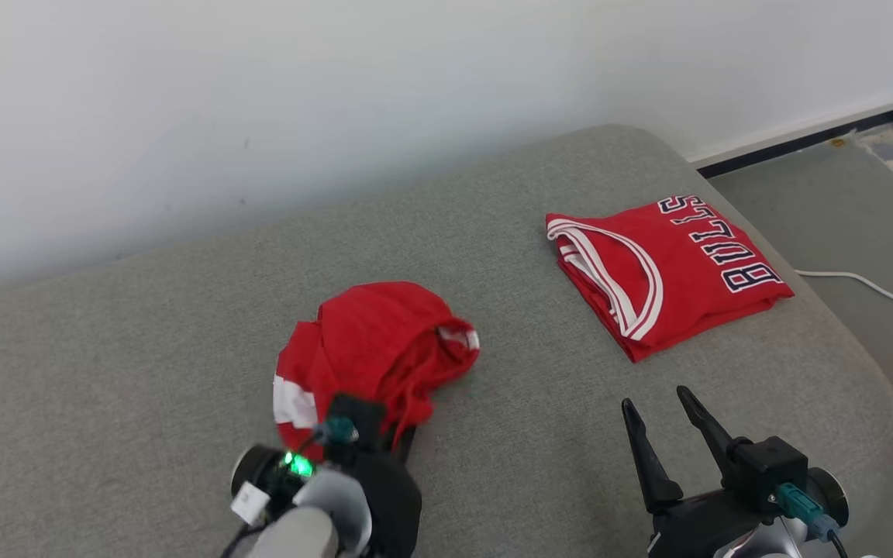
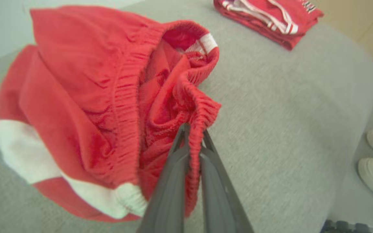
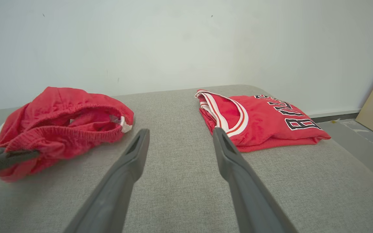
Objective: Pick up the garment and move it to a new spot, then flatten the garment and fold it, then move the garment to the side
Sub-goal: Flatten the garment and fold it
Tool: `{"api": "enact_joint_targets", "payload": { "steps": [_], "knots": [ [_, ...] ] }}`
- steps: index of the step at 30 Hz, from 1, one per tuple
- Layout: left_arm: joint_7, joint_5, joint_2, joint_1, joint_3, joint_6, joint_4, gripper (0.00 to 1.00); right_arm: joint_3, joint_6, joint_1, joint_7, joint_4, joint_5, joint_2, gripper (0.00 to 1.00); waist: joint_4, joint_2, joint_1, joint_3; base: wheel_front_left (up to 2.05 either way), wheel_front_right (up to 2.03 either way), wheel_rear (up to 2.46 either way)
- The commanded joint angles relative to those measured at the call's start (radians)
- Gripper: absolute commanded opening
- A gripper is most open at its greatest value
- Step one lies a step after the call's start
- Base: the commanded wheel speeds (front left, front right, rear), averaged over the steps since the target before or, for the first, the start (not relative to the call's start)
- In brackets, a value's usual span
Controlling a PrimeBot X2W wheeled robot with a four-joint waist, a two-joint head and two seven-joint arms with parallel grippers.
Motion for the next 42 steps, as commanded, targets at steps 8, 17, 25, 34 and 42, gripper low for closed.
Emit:
{"api": "enact_joint_targets", "payload": {
  "steps": [8, 17, 25, 34, 42],
  "knots": [
    [-0.132, -0.333, -0.006, -0.153, -0.01, -0.017, -0.197, 0.0, 0.016, -0.003, -0.006, 0.005, 0.001, 0.009, -0.007, 1.0, 0.013, -0.0001, -0.0001, -0.019, 0.0, 0.0, 0.0],
    [-0.313, -0.527, -0.005, -0.308, -0.066, 0.064, -0.198, 0.0, 0.017, -0.003, -0.01, -0.005, 0.012, 0.015, 0.001, 1.0, 0.015, -0.0001, -0.0001, -0.011, 0.0, 0.0, 0.0],
    [-0.264, -0.523, 0.044, -0.185, -0.097, 0.121, 0.035, 0.0, 0.002, -0.003, 0.004, -0.01, 0.018, 0.009, 0.006, 1.0, 0.066, -0.0001, -0.0001, -0.007, 0.0, 0.0, 0.0],
    [-0.251, -0.575, 0.1, -0.067, -0.064, 0.123, 0.121, 0.0, -0.001, -0.003, 0.015, -0.003, 0.012, 0.007, 0.005, 1.0, 0.142, -0.0001, -0.0001, -0.015, 0.0, 0.0, 0.0],
    [-0.313, -0.518, 0.142, -0.091, -0.076, 0.125, 0.114, 0.0, 0.01, -0.003, 0.009, 0.005, 0.007, 0.004, 0.017, 1.0, 0.174, -0.0001, -0.0001, -0.025, 0.0, 0.0, 0.0]
  ]
}}
